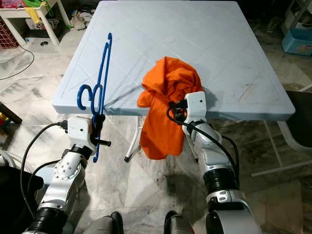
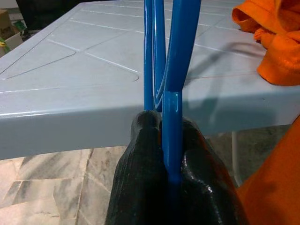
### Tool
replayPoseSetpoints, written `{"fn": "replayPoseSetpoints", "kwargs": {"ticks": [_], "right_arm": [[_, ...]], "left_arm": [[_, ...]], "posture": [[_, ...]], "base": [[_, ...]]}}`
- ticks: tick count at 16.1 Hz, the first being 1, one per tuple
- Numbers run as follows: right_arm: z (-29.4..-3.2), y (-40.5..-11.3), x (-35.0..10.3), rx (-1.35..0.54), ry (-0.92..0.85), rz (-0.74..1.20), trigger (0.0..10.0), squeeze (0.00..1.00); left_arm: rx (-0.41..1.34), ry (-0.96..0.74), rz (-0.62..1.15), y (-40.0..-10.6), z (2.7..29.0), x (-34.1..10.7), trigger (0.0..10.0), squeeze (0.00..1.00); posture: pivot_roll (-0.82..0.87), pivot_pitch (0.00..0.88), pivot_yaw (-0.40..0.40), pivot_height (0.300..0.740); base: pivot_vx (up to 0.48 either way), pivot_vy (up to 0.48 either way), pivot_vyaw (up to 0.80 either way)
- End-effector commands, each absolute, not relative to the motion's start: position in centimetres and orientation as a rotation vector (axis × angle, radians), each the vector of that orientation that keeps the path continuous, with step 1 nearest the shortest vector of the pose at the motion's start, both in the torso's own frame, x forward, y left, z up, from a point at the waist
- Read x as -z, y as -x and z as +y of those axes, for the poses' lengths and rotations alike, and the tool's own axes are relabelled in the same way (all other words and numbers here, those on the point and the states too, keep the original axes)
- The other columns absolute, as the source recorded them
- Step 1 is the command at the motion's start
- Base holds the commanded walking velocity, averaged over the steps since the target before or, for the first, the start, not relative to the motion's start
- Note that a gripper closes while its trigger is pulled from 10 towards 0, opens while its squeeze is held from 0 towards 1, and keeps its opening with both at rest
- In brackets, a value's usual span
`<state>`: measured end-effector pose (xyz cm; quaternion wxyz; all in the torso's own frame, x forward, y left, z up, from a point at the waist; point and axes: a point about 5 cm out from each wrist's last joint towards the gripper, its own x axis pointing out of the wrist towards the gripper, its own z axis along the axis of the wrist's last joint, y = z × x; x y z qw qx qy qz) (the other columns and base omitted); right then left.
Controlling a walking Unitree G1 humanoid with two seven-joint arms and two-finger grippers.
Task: Hang hanger
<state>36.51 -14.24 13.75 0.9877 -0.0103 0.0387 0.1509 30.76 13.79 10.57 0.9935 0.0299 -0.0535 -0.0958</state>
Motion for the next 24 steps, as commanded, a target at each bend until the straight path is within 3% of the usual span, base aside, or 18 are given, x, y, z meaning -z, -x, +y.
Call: {"fn": "replayPoseSetpoints", "kwargs": {"ticks": [1, 11, 24], "right_arm": [[-13.59, -36.01, -11.63, -0.323, 0.007, 0.175, 0.0, 0.0], [-12.9, -36.24, -11.99, -0.34, 0.006, 0.156, 0.0, 0.0], [-12.94, -35.99, -11.73, -0.336, 0.003, 0.151, 0.0, 0.0]], "left_arm": [[0.2, -0.06, -0.067, -30.45, 13.67, -9.85, 10.0, 0.0], [0.205, -0.055, -0.067, -30.25, 13.69, -9.67, 10.0, 0.0], [0.209, -0.056, -0.059, -30.07, 13.72, -9.5, 10.0, 0.0]], "posture": [[0.02, 0.175, 0.01, 0.74], [0.02, 0.178, 0.008, 0.74], [0.02, 0.184, 0.013, 0.74]], "base": [[0.0, 0.0, 0.0], [0.028, 0.0, 0.0], [0.322, 0.0, 0.0]]}}
